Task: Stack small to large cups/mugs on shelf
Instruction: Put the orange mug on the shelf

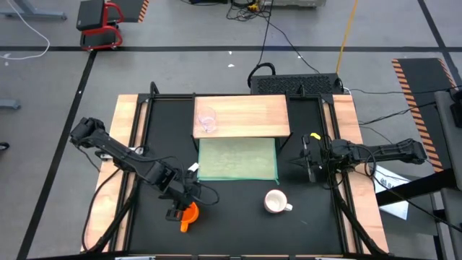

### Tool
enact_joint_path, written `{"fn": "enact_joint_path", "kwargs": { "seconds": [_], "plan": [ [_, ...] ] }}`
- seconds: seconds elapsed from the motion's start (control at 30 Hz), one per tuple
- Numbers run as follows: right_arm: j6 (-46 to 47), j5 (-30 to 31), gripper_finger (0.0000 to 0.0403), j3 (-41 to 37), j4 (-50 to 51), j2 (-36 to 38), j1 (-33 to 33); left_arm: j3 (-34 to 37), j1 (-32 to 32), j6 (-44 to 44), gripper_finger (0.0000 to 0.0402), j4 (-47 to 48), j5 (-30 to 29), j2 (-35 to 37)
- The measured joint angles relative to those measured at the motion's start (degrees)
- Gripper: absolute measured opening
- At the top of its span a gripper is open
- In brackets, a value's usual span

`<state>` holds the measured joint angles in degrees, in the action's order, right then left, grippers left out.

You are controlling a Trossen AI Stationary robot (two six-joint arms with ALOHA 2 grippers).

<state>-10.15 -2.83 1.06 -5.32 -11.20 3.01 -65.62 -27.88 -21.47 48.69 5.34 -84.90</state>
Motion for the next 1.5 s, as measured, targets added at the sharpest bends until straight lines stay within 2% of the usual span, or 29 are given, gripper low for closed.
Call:
{"fn": "enact_joint_path", "kwargs": {
  "seconds": [0.47, 1.27, 1.5],
  "plan": [
    [0.02, 0.0, 0.0, 0.02, 0.0, 0.0, -0.01, 4.35, 0.28, -0.71, 0.017, -2.28, 0.08, 0.0],
    [0.02, 0.0, 0.0, 0.02, 0.0, -0.02, 0.0, 4.58, 0.28, -0.44, 0.017, -2.07, 1.29, 0.0],
    [0.04, 0.0, 0.0, 0.0, 0.0, -0.01, -0.01, 7.79, 0.59, -0.82, 0.017, -2.17, 0.8, 0.0]
  ]
}}
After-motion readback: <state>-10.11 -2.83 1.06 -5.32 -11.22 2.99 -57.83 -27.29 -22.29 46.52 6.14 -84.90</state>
